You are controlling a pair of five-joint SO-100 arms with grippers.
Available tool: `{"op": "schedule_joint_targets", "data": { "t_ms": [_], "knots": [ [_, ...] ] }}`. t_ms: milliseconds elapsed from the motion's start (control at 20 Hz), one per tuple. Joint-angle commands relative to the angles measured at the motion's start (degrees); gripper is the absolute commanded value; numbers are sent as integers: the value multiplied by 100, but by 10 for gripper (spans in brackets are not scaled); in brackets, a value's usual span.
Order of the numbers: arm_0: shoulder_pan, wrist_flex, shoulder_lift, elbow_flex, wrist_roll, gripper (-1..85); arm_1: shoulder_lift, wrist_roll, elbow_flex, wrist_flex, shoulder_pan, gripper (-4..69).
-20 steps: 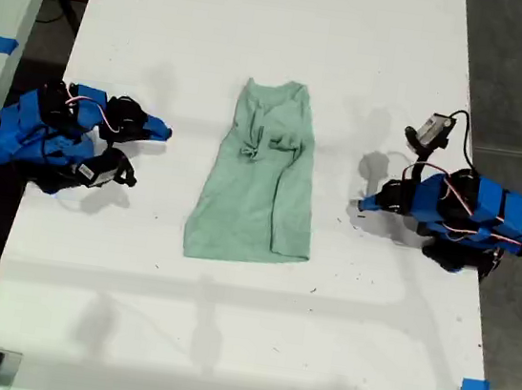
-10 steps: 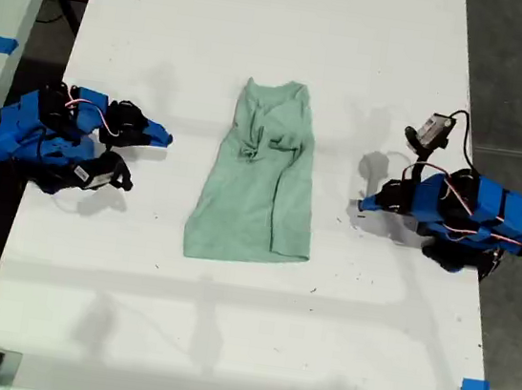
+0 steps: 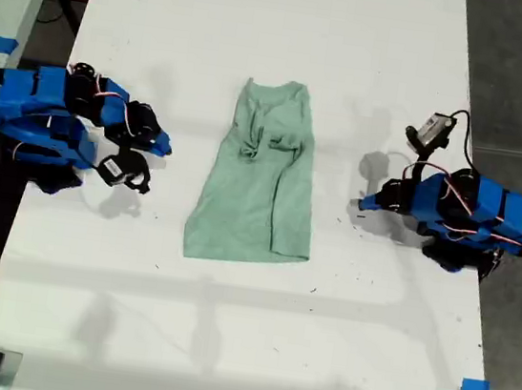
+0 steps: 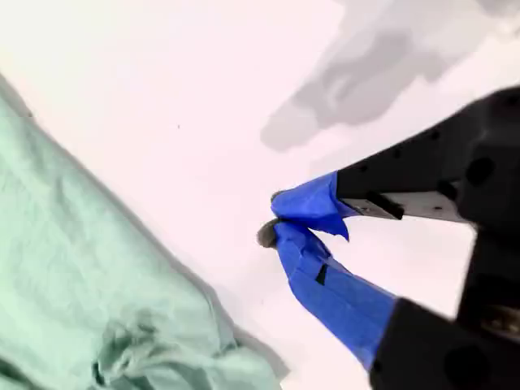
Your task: Fold t shirt
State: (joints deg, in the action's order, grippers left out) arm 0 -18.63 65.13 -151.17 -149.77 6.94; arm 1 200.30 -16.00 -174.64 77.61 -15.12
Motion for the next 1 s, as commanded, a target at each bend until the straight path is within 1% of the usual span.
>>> {"op": "schedule_joint_targets", "data": {
  "t_ms": [0,50,100,200,250,400,550,650,800,950],
  "knots": [
    [431,-114,1573,1441,264,30,62,-70,-299,-18,-44,2],
    [615,-53,2074,1907,343,118,62,-70,-299,-18,-35,2],
    [809,44,2505,2355,536,160,62,-79,-299,-18,-35,2],
    [1195,132,3120,3050,598,189,62,-88,-299,-18,-35,2],
    [1354,193,3296,3243,747,203,62,-97,-299,-18,-26,2],
    [1784,132,3560,3270,958,238,62,-97,-299,-18,-9,2],
    [2294,-185,4351,3507,967,253,62,-97,-299,-18,0,2],
    [2540,-255,4975,3744,932,253,62,-97,-299,-18,9,2],
    [2637,-316,5695,3999,914,250,62,-79,-299,-18,0,2],
    [2505,-334,6416,4157,932,247,62,-70,-299,-18,18,2]
  ]
}}
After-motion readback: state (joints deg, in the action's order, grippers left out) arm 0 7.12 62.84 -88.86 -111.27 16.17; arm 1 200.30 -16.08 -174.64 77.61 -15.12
